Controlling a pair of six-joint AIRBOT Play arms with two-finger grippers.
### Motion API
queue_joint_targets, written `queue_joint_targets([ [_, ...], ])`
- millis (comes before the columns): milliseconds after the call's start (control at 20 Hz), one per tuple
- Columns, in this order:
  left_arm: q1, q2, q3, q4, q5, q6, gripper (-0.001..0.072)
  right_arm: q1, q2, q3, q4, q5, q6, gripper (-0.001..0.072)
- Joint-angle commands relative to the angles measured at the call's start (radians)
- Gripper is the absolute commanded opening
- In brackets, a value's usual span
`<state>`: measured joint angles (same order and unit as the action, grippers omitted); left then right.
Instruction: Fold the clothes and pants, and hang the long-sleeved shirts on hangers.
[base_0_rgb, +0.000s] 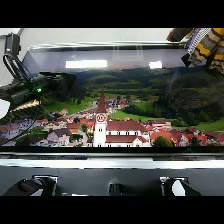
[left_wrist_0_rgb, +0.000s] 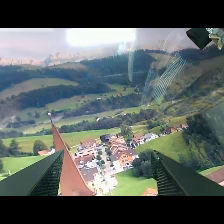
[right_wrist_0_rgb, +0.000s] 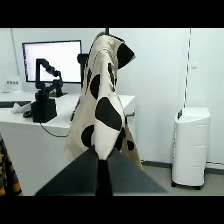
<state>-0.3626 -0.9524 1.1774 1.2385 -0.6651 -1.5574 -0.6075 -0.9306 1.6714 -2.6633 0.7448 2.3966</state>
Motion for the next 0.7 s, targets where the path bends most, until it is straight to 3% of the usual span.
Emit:
queue_joint_targets([
  [0,0.0,-0.001,-0.004,0.0,0.0,0.0,0.0609,-0.002,-0.043,0.054,-0.057,0.029,-0.007,0.0016],
  [150,0.0,-0.001,-0.004,0.0,0.0,-0.013,0.0609,-0.084,-0.076,0.054,-0.026,0.04,0.014,0.0016],
  [400,0.0,-0.004,-0.004,0.0,0.0,-0.025,0.0609,-0.277,-0.095,0.054,0.152,-0.042,0.058,0.0017],
  [650,0.0,-0.006,-0.004,0.0,0.0,-0.025,0.0609,-0.311,-0.111,0.054,0.245,-0.034,0.05,0.002],
])
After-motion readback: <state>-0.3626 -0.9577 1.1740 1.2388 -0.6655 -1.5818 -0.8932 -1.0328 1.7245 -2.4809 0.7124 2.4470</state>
